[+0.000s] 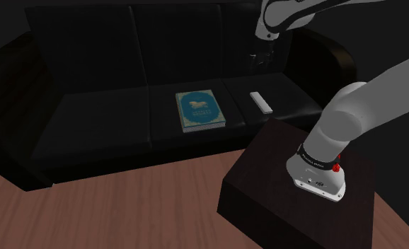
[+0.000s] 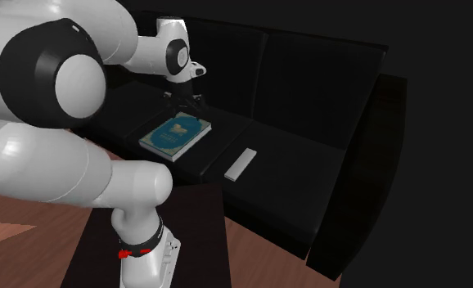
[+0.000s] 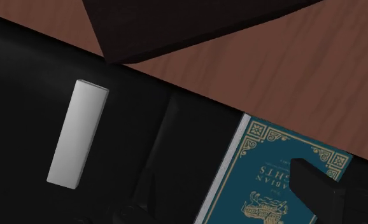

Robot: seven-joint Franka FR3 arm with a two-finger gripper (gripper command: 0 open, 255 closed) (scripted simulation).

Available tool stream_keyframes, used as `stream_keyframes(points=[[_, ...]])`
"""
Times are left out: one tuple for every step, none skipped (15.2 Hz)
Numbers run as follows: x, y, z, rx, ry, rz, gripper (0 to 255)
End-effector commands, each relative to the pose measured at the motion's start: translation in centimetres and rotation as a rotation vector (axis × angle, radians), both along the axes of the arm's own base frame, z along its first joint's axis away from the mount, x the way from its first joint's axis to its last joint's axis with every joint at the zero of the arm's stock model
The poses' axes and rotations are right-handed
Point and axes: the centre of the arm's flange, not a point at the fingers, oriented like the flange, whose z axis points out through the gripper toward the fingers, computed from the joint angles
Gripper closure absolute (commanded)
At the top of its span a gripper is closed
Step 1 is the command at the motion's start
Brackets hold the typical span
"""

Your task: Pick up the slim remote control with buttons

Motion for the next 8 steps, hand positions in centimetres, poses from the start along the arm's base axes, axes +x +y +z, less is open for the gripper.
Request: stream_keyframes(points=[[0.2, -1.7, -2.0, -0.004, 0.0, -0.02, 0], [0.3, -2.6, -3.0, -0.005, 0.001, -0.029, 0], [0.5, -3.4, -3.9, -0.007, 0.002, -0.039, 0], [0.6, -4.3, -4.9, -0.008, 0.003, -0.049, 0], [0.7, -5.2, -5.9, -0.009, 0.004, -0.059, 0], [0.7, -6.0, -6.8, -0.011, 0.004, -0.069, 0], [0.8, -6.9, -7.8, -0.012, 0.005, -0.079, 0], [0.9, -7.8, -8.8, -0.014, 0.006, -0.089, 0]])
